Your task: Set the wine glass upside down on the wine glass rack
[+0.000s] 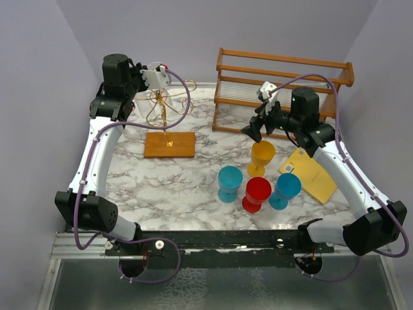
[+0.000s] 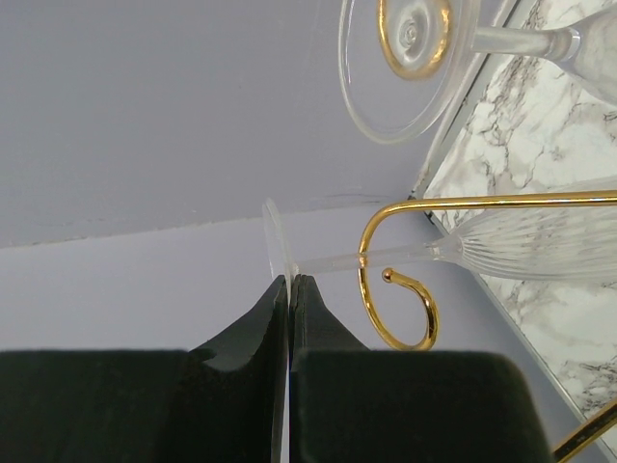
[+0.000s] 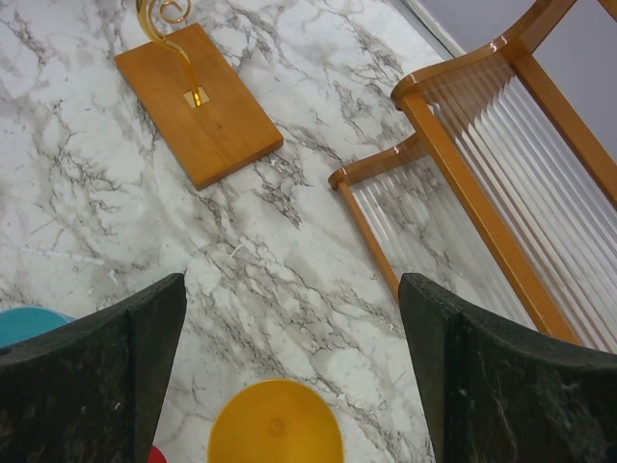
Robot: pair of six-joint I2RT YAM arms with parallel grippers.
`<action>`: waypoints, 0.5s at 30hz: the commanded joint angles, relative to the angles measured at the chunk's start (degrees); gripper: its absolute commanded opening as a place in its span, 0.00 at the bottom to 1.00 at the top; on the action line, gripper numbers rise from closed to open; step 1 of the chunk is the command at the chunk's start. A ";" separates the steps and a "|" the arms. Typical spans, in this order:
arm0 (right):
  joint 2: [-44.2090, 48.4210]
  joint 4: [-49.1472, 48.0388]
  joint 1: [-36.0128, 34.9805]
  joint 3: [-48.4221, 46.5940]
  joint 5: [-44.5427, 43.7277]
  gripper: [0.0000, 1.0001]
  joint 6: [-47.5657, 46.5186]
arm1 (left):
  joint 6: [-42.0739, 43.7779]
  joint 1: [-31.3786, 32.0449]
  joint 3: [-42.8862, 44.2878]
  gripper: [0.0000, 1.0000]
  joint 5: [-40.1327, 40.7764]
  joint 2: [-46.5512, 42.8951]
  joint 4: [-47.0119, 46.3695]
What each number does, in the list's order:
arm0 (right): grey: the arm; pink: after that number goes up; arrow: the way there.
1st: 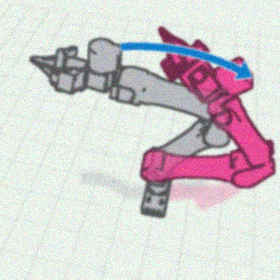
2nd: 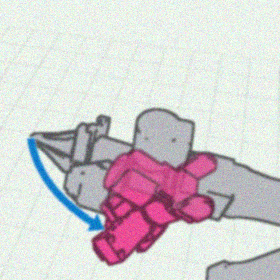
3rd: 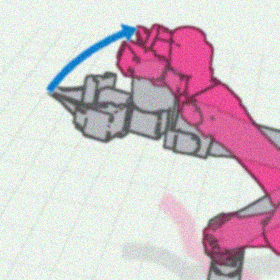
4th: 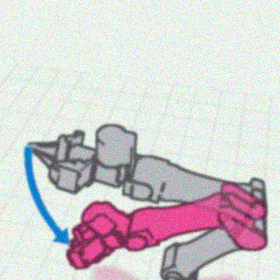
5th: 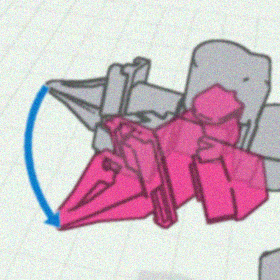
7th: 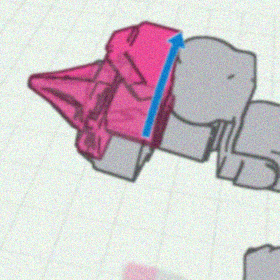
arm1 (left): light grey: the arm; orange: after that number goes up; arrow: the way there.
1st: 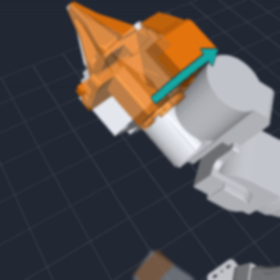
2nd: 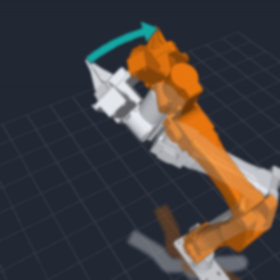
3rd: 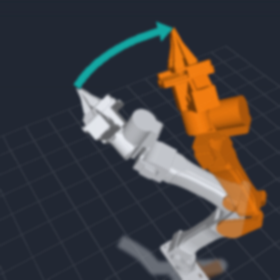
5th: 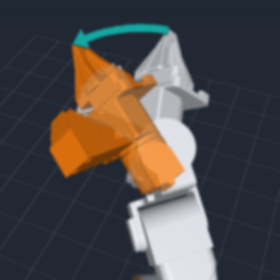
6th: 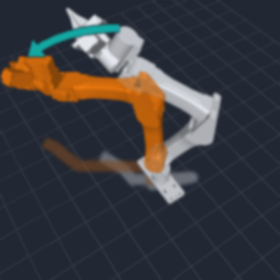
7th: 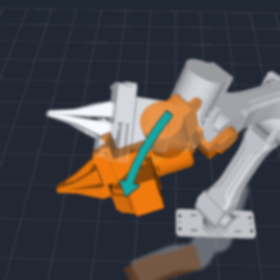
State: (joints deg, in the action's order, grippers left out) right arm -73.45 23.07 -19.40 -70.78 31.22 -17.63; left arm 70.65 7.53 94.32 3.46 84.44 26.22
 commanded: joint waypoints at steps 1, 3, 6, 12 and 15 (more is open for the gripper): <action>1.34 -1.81 0.24 0.80 1.41 0.91 -0.13 | 0.34 0.21 -0.44 0.02 1.17 -1.18 -0.24; 1.38 -1.82 0.24 0.85 1.48 0.91 -0.13 | 0.24 0.24 -0.70 0.03 0.67 -1.59 0.50; 1.38 -1.87 0.24 0.82 1.52 0.91 -0.12 | -0.28 0.21 -0.94 0.04 0.15 -2.13 1.21; 1.64 -1.87 0.30 0.99 1.89 0.91 -0.21 | -0.52 0.23 -1.75 0.04 0.11 -3.13 1.99; 1.69 -1.82 0.35 1.00 1.91 0.90 -0.15 | -0.81 0.23 -1.94 0.04 -0.34 -3.44 2.39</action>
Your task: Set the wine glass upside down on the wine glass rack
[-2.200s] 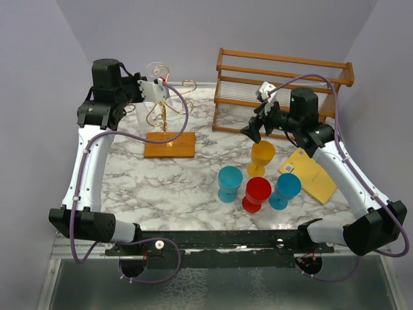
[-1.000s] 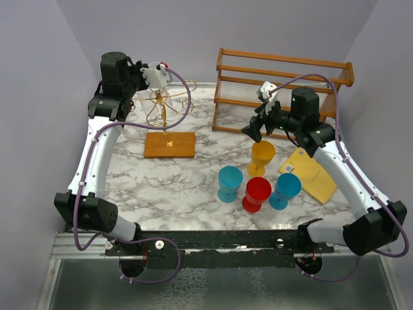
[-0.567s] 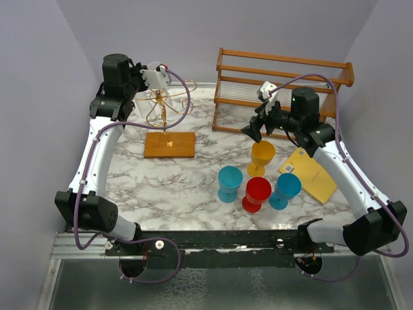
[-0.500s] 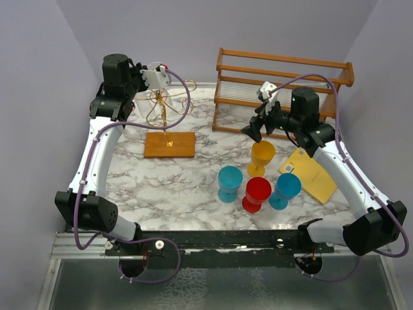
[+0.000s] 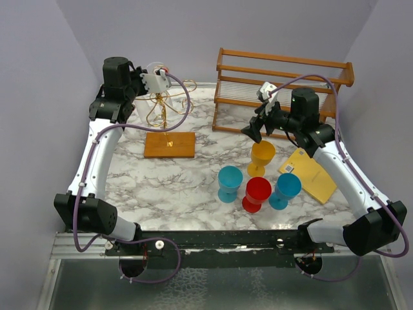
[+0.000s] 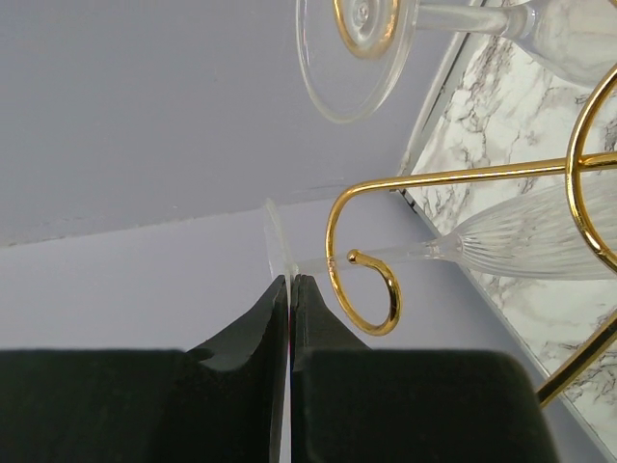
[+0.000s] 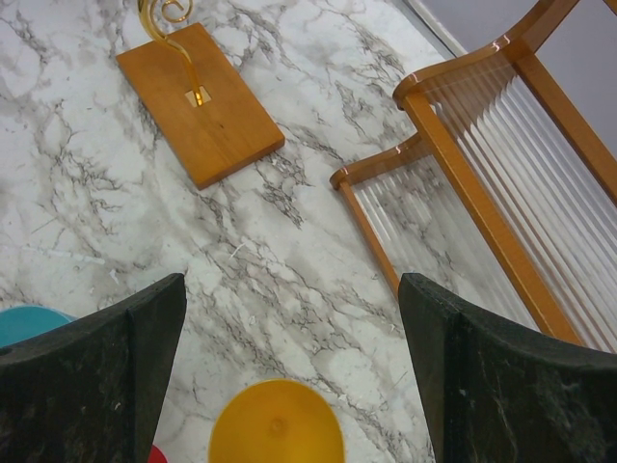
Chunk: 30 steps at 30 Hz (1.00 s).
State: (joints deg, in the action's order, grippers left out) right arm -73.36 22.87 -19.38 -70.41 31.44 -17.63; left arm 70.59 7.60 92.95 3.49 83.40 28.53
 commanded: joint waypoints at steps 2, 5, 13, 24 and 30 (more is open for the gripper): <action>1.58 -1.67 0.30 0.65 1.69 0.91 -0.17 | -0.80 0.14 -0.57 0.05 -0.78 -2.58 0.72; 1.39 -1.60 0.30 0.55 1.88 0.91 -0.09 | -0.91 0.14 -0.44 0.05 -1.78 -2.85 2.09; 1.30 -1.61 0.39 0.65 1.97 0.91 -0.21 | -0.97 0.14 -0.05 0.05 -3.91 -2.85 5.18; 1.56 -1.78 0.74 0.97 1.87 0.91 -0.48 | -1.81 0.14 0.28 0.10 -6.59 -2.99 7.47; 1.95 -1.92 0.83 1.04 1.80 0.91 -0.54 | -2.14 0.14 0.98 0.15 -7.13 -2.98 8.48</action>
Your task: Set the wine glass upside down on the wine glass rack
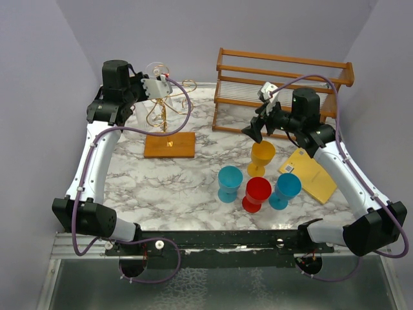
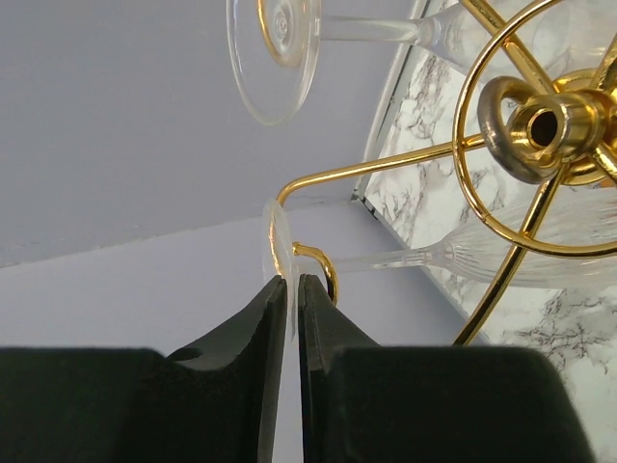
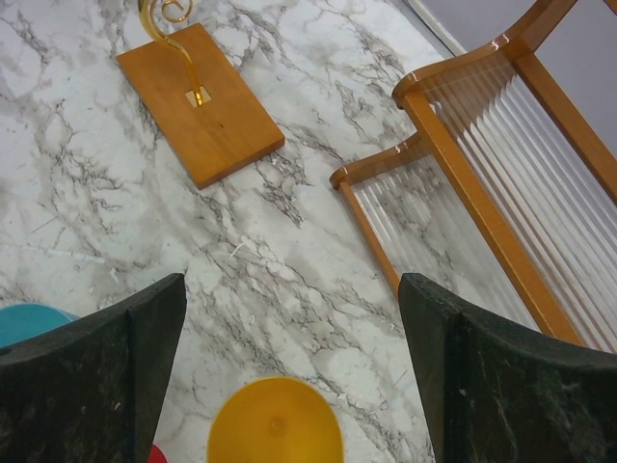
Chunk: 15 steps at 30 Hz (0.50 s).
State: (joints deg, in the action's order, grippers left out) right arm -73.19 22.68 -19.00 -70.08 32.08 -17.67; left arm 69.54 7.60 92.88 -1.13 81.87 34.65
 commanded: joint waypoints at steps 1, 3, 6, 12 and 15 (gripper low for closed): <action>1.76 -1.69 0.46 0.78 1.11 0.91 -0.54 | -1.08 0.14 1.15 0.16 -2.62 -1.53 2.61; 1.76 -1.63 0.46 0.74 0.93 0.91 -0.72 | -1.07 0.14 1.33 0.16 -2.86 -1.69 2.90; 1.78 -1.60 0.46 0.76 0.81 0.91 -0.95 | -1.32 0.14 1.75 0.17 -3.37 -1.85 3.58; 1.73 -1.42 0.46 0.78 0.86 0.91 -1.07 | -1.38 0.18 2.04 0.22 -4.07 -2.01 4.33; 1.71 -1.40 0.46 0.76 0.71 0.91 -1.19 | -1.54 0.14 2.25 0.23 -4.28 -2.18 4.51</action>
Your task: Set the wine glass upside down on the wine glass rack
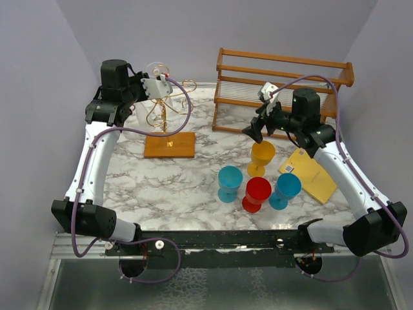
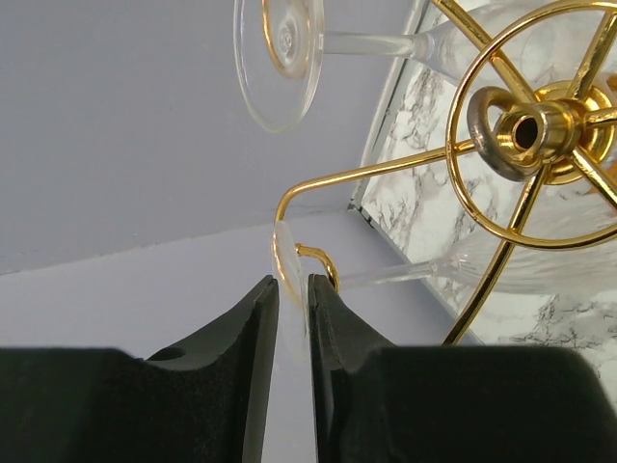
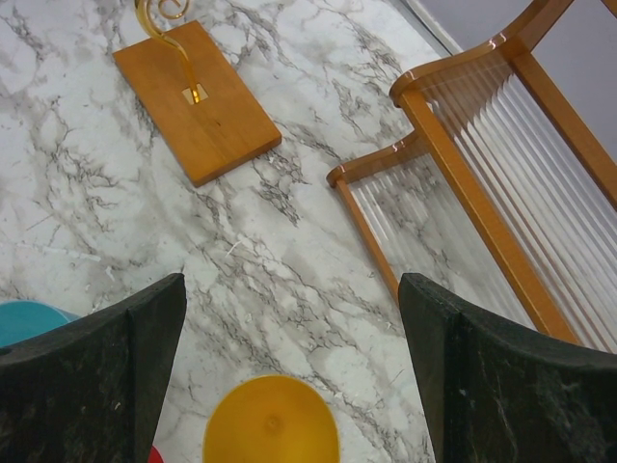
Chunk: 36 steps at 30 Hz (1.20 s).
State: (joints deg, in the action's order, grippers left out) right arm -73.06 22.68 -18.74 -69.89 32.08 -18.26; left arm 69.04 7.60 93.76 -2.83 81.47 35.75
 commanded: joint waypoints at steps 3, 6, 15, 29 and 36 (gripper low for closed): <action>1.47 -1.16 0.20 0.40 0.47 0.91 -0.85 | -1.18 0.15 1.64 0.25 -2.91 -1.99 3.86; 1.39 -0.55 0.20 0.00 -1.28 0.91 -1.80 | -1.56 0.14 1.96 0.27 -3.21 -2.14 4.22; 1.97 3.14 0.20 -1.99 -9.03 0.91 -5.81 | -4.57 0.18 4.80 0.38 -6.49 -2.75 6.03; 4.12 14.86 0.20 -1.23 -15.37 0.91 -10.04 | -26.55 0.14 10.42 0.99 -8.69 -3.54 -1.61; 9.11 20.04 0.20 1.89 -20.02 0.91 -8.85 | -35.56 0.14 10.34 0.99 -8.11 -3.65 -5.34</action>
State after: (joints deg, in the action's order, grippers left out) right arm -67.22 38.02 -18.74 -69.78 16.78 -27.35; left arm 41.95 7.60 102.74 -9.91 78.91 34.63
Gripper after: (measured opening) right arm 0.908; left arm 0.991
